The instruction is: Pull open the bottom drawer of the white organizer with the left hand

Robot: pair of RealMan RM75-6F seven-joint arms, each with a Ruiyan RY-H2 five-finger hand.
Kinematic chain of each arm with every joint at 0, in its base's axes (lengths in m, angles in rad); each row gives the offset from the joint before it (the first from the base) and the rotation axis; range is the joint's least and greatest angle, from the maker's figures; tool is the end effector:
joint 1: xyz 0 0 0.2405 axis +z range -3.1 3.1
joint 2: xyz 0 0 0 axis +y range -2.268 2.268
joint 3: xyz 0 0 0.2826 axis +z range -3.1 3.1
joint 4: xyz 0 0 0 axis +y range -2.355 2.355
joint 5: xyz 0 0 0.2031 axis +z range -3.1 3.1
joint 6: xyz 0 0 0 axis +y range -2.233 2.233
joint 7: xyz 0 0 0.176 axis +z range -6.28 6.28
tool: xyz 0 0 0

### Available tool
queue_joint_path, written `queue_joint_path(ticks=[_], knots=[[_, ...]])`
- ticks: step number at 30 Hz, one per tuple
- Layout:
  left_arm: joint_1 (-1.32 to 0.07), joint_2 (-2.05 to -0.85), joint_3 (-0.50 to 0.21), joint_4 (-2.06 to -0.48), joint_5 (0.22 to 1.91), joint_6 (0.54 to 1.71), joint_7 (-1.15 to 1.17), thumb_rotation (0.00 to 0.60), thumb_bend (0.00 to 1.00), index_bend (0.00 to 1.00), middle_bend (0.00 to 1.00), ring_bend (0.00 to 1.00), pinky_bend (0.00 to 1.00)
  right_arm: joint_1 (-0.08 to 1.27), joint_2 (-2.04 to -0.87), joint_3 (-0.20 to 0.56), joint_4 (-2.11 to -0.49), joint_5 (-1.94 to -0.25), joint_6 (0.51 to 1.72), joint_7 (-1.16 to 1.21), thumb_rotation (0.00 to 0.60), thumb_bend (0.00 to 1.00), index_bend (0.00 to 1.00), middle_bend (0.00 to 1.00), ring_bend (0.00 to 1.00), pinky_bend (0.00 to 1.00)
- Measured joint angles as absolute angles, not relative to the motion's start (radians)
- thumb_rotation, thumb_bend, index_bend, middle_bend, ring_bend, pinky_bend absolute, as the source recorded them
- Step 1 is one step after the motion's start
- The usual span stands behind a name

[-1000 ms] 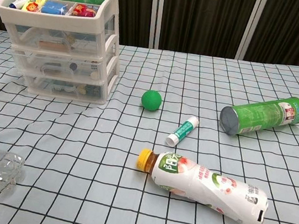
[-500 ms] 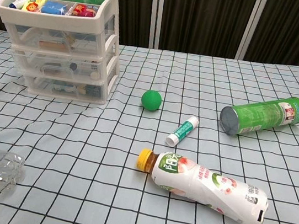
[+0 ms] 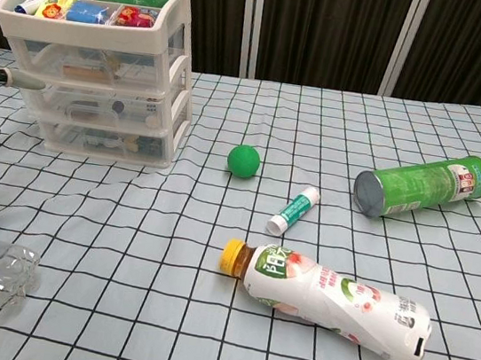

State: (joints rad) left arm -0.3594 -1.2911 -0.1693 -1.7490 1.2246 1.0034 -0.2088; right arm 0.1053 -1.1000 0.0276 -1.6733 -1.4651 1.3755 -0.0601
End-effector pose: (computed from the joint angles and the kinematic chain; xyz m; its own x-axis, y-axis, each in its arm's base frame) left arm -0.2559 0.2975 0.0542 -0.1509 0.3692 0.9170 0.9881 0.0295 0.1507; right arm -0.3314 -0.2142 0.1582 0.4074 -0.1298 0.9040 -0.9119 -0.0034 0.4105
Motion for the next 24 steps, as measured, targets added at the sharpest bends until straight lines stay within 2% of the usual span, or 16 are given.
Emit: queue_joint_path(ticks=[8,24], knots=[[-0.441,-1.302,-0.197,-1.745,1.098,0.885,-0.188,0.600,0.87,0.00,0.88,0.85,0.70,0.106,-1.097,0.029,-1.674,-1.462,1.373,-0.056,0.600,0.02,0.00,0.00,0.00,0.00],[-0.546,-1.376,-0.223,-1.664,0.888,0.804,-0.113,0.600,0.87,0.00,0.88,0.85,0.70,0.107,-1.093,0.031,-1.671,-1.460,1.371,-0.045,0.600,0.02,0.00,0.00,0.00,0.00]])
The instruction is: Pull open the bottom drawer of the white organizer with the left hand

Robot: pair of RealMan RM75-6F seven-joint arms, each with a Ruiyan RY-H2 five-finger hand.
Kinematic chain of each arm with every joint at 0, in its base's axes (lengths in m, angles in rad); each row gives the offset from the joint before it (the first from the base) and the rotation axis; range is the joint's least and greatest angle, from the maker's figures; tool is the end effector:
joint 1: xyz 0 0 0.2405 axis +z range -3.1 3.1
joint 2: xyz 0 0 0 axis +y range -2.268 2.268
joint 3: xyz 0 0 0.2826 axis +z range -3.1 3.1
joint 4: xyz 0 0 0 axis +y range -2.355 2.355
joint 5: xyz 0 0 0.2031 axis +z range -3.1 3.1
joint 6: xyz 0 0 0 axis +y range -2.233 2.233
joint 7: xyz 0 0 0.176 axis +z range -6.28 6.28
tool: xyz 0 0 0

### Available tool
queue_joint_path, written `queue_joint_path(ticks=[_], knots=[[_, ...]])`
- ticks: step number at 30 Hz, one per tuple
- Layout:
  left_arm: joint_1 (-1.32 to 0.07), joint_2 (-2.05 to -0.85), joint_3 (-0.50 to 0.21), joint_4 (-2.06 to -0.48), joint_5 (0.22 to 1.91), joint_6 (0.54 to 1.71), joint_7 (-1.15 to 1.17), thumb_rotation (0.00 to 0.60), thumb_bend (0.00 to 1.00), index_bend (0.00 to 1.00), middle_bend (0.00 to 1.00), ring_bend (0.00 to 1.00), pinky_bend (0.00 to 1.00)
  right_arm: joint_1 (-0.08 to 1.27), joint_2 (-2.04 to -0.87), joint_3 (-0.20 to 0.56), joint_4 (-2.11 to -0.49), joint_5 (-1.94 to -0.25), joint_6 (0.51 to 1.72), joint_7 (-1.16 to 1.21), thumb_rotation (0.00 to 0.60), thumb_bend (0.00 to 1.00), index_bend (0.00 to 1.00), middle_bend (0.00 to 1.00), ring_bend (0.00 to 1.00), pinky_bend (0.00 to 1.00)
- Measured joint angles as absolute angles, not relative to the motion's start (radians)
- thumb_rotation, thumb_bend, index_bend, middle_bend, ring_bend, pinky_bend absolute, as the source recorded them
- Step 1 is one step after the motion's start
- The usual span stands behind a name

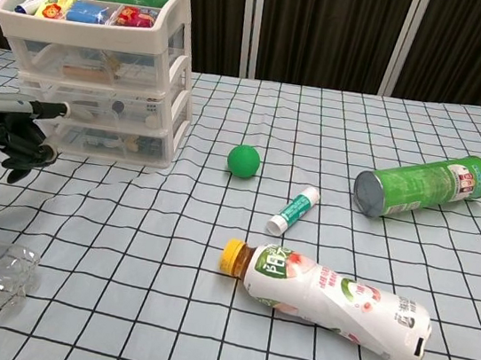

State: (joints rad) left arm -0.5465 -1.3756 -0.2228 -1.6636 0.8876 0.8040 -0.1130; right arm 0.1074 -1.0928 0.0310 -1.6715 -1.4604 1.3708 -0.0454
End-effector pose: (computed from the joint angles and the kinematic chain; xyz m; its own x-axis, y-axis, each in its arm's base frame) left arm -0.2404 0.3441 0.0093 -0.2088 0.4844 0.8496 0.9763 0.1532 0.1526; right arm -0.3326 -0.2157 0.1610 0.4012 -0.1296 0.9068 -0.9144 0.0013 0.4047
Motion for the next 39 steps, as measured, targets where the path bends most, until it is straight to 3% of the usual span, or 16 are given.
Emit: queue_joint_path(ticks=[16,39], knots=[[-0.610,-1.422,-0.233,-1.583,0.790,0.761,-0.092,0.600,0.87,0.00,0.88,0.85,0.70,0.108,-1.088,0.032,-1.670,-1.458,1.368,-0.035,0.600,0.02,0.00,0.00,0.00,0.00],[-0.599,-1.471,-0.260,-1.519,0.871,0.737,-0.233,0.600,0.89,0.00,0.88,0.85,0.70,0.111,-1.097,0.030,-1.666,-1.455,1.360,-0.053,0.600,0.02,0.00,0.00,0.00,0.00]])
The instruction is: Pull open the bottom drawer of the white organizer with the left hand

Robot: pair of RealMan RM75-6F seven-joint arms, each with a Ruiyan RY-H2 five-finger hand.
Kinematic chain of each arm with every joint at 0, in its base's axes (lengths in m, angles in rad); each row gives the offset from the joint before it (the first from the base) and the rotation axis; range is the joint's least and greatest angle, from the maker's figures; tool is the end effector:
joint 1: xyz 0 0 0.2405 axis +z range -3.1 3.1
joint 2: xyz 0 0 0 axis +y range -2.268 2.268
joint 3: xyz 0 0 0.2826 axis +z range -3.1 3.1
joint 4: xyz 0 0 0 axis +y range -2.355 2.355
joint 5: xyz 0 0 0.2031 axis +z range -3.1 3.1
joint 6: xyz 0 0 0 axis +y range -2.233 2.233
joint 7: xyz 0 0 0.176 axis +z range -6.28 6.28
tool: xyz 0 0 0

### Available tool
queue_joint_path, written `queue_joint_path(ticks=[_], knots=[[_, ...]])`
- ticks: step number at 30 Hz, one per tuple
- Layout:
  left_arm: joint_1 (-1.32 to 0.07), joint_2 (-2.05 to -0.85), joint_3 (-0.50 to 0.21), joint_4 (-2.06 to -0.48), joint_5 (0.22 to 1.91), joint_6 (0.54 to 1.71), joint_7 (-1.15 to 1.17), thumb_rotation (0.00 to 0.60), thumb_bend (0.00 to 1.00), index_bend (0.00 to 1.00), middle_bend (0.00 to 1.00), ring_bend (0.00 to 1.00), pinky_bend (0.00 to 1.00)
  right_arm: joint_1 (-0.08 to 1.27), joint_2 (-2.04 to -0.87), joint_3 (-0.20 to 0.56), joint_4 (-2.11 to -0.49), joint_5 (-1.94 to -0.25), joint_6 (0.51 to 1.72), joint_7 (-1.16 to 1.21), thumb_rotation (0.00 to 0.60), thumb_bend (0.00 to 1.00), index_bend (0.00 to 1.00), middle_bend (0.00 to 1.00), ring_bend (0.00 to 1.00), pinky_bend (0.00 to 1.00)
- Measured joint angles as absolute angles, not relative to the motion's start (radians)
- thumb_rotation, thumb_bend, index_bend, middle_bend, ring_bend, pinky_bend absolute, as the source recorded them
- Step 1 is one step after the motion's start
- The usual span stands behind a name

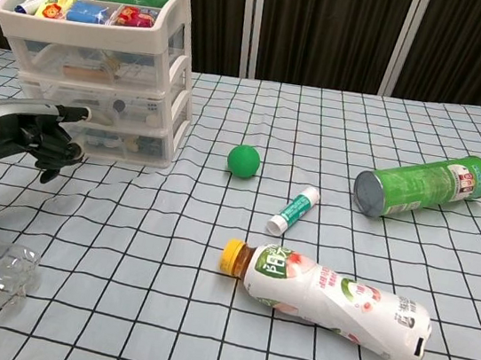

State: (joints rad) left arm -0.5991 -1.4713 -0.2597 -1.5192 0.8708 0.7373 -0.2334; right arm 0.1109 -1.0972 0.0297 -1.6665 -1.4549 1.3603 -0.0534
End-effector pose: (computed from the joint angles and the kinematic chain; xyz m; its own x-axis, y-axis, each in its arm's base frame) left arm -0.2361 0.3694 -0.0154 -0.3157 0.4725 0.8229 0.9476 0.2016 0.2478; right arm -0.3342 -0.2164 0.1584 0.4079 -0.1401 0.9022 -0.9111 0.0023 0.4122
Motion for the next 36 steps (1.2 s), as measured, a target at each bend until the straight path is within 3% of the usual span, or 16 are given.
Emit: queue_joint_path(ticks=[21,36], knots=[[-0.594,-1.511,-0.281,-1.474,0.938,0.685,-0.364,0.600,0.89,0.00,0.88,0.85,0.70,0.113,-1.099,0.028,-1.668,-1.451,1.354,-0.062,0.600,0.02,0.00,0.00,0.00,0.00],[-0.568,-1.512,-0.262,-1.473,1.033,0.690,-0.437,0.600,0.89,0.10,0.88,0.85,0.70,0.113,-1.102,0.026,-1.669,-1.449,1.352,-0.070,0.600,0.02,0.00,0.00,0.00,0.00]])
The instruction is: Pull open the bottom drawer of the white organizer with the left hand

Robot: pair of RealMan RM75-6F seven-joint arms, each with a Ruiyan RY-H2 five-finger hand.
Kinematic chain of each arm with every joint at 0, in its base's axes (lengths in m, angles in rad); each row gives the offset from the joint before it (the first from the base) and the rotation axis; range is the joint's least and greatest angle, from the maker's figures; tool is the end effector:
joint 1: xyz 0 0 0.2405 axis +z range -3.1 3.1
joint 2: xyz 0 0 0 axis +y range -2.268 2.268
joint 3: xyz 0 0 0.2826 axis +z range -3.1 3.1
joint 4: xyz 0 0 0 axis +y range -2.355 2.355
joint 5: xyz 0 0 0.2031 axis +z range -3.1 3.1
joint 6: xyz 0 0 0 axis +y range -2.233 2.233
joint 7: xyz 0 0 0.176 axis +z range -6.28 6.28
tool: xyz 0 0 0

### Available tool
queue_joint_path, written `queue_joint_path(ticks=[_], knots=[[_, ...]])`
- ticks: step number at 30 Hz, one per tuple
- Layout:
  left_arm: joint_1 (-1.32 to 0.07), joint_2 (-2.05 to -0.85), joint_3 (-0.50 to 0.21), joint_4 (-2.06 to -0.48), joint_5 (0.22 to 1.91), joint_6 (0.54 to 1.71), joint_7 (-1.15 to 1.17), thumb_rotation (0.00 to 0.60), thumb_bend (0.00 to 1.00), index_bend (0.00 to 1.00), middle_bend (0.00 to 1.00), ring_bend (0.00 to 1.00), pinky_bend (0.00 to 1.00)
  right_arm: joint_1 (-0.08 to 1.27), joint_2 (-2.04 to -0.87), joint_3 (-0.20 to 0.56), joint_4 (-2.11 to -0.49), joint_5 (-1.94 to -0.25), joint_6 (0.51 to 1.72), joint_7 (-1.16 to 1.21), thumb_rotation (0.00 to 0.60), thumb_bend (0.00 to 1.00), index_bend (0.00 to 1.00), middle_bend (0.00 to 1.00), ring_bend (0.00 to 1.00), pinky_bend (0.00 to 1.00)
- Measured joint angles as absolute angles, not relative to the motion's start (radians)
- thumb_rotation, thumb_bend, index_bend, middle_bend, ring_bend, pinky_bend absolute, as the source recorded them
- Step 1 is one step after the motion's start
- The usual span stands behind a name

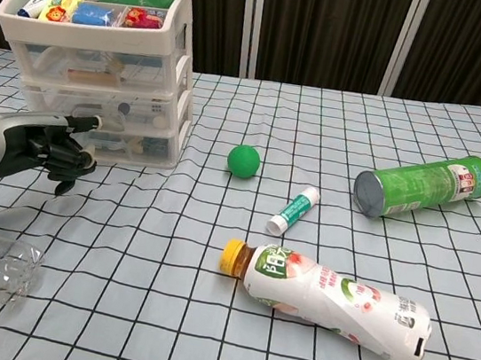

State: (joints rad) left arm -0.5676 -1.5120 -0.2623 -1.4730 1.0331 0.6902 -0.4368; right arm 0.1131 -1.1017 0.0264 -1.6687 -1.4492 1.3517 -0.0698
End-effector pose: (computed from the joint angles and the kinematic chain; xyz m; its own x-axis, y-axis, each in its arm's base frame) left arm -0.2322 0.3603 -0.0324 -0.4117 0.5035 0.7596 0.9110 0.2075 0.3563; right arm -0.3347 -0.2160 0.1550 0.4155 -0.1520 0.8968 -0.9072 0.0028 0.4208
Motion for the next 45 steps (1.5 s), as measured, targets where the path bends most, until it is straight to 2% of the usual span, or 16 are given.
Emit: queue_joint_path(ticks=[15,18,21,26,32,36,41,45], knots=[[-0.536,-1.481,-0.236,-1.480,1.142,0.699,-0.528,0.600,0.89,0.19,0.88,0.85,0.70,0.113,-1.103,0.026,-1.670,-1.449,1.352,-0.075,0.600,0.02,0.00,0.00,0.00,0.00],[-0.528,-1.474,-0.228,-1.492,1.170,0.713,-0.534,0.600,0.90,0.17,0.88,0.85,0.70,0.113,-1.102,0.027,-1.671,-1.447,1.353,-0.073,0.600,0.02,0.00,0.00,0.00,0.00],[-0.515,-1.470,-0.216,-1.498,1.213,0.760,-0.526,0.600,0.91,0.11,0.88,0.85,0.70,0.112,-1.101,0.028,-1.672,-1.447,1.355,-0.070,0.600,0.02,0.00,0.00,0.00,0.00],[-0.484,-1.476,-0.190,-1.489,1.301,0.916,-0.424,0.600,0.91,0.07,0.88,0.85,0.70,0.112,-1.100,0.026,-1.673,-1.451,1.356,-0.072,0.600,0.02,0.00,0.00,0.00,0.00],[-0.444,-1.472,-0.171,-1.510,1.356,1.088,-0.227,0.600,0.91,0.07,0.88,0.85,0.70,0.111,-1.099,0.027,-1.674,-1.447,1.356,-0.072,0.600,0.02,0.00,0.00,0.00,0.00],[-0.426,-1.458,-0.169,-1.546,1.351,1.131,-0.136,0.600,0.91,0.10,0.88,0.85,0.70,0.110,-1.099,0.026,-1.675,-1.449,1.357,-0.072,0.600,0.02,0.00,0.00,0.00,0.00],[-0.417,-1.436,-0.174,-1.581,1.286,1.136,-0.046,0.600,0.92,0.21,0.88,0.85,0.70,0.110,-1.098,0.025,-1.676,-1.451,1.357,-0.071,0.600,0.02,0.00,0.00,0.00,0.00],[-0.416,-1.424,-0.184,-1.589,1.245,1.133,-0.025,0.600,0.93,0.23,0.88,0.85,0.70,0.111,-1.098,0.026,-1.675,-1.448,1.355,-0.071,0.600,0.02,0.00,0.00,0.00,0.00]])
